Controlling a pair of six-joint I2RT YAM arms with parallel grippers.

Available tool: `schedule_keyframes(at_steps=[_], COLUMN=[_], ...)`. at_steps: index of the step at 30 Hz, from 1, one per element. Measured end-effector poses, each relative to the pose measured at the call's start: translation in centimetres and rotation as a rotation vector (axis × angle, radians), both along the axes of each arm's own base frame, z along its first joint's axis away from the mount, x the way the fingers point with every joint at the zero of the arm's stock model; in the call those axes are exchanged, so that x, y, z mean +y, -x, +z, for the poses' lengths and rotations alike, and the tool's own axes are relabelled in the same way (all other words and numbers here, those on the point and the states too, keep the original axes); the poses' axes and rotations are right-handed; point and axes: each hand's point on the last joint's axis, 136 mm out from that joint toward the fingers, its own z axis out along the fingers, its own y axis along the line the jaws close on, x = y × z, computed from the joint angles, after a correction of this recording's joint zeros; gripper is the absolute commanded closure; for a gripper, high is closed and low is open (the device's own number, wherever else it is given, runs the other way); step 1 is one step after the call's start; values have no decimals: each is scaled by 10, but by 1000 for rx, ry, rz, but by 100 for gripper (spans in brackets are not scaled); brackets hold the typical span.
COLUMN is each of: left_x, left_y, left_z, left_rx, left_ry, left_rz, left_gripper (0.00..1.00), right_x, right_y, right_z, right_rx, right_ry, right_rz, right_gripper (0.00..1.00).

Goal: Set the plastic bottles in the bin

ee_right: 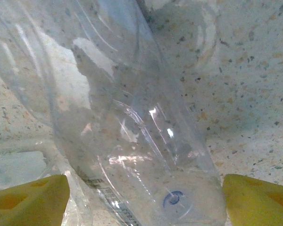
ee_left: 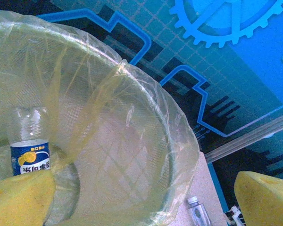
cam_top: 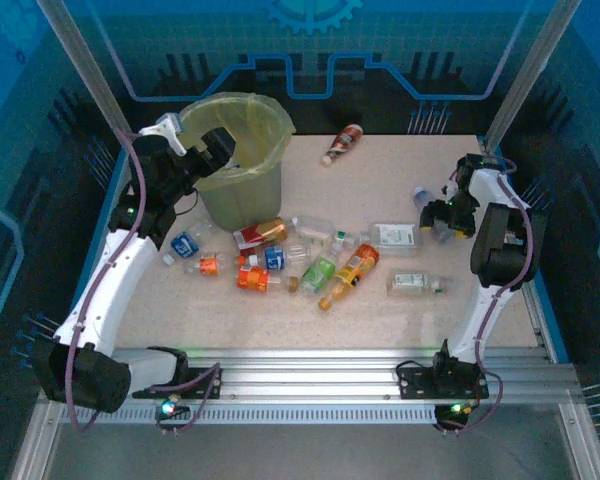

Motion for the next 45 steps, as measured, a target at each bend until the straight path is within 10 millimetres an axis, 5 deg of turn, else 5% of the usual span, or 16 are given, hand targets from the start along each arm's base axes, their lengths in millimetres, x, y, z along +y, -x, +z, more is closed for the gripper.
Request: schedule_keyframes(at_steps=[8, 19, 38, 45], left_x=[-1, -1, -3, -6], left_y=[0, -1, -5, -4], left_z=[0, 0, -6, -6], left_rx=[0, -4, 14, 14], left_ry=[2, 2, 2, 5], left_rz=[-7, -8, -15, -30], left_gripper=[1, 1, 1, 1], right_x=[-12, -11, -13, 0], right_y=[-31, -52, -53, -51], right_z=[15, -13, -21, 12], right_rx=[-61, -29, -22, -80], right_ry=[66, 69, 86, 175], right_rz=[1, 29, 41, 91], right_gripper=[9, 13, 64, 71])
